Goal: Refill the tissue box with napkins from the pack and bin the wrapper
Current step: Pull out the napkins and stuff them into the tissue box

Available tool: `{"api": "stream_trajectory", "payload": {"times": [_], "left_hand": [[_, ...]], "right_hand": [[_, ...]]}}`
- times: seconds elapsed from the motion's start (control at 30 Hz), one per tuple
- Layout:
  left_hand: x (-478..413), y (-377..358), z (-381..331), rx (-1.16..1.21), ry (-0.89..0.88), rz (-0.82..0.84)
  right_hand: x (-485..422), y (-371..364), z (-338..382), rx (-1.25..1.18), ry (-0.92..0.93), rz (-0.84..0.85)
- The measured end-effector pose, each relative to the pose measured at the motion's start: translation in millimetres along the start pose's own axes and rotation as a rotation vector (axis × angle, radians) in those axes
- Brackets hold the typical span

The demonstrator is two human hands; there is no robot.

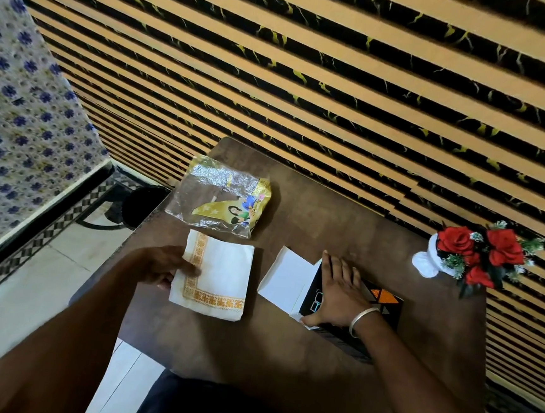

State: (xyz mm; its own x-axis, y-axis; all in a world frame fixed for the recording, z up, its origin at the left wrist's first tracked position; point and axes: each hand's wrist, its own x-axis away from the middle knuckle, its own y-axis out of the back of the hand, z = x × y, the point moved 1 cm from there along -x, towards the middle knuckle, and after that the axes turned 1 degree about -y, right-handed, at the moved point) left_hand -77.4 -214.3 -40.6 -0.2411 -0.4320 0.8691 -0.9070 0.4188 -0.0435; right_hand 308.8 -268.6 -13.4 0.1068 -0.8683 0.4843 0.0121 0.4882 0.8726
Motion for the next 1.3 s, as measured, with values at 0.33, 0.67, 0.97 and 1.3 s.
{"api": "stream_trajectory", "payload": {"times": [0.33,0.67,0.97,1.3], "left_hand": [[4,8,11,0.184,-0.244,-0.052],[-15,-1,21,0.219,-0.296,-0.065],[-18,-13,24,0.250,-0.289,0.027],[-13,-10,20,0.250,-0.276,0.053]], "right_hand": [[1,0,1,0.009,-0.002,0.001],[2,-2,3,0.018,0.005,-0.002],[1,-6,3,0.007,0.016,-0.001],[1,-7,3,0.004,0.012,0.002]]}}
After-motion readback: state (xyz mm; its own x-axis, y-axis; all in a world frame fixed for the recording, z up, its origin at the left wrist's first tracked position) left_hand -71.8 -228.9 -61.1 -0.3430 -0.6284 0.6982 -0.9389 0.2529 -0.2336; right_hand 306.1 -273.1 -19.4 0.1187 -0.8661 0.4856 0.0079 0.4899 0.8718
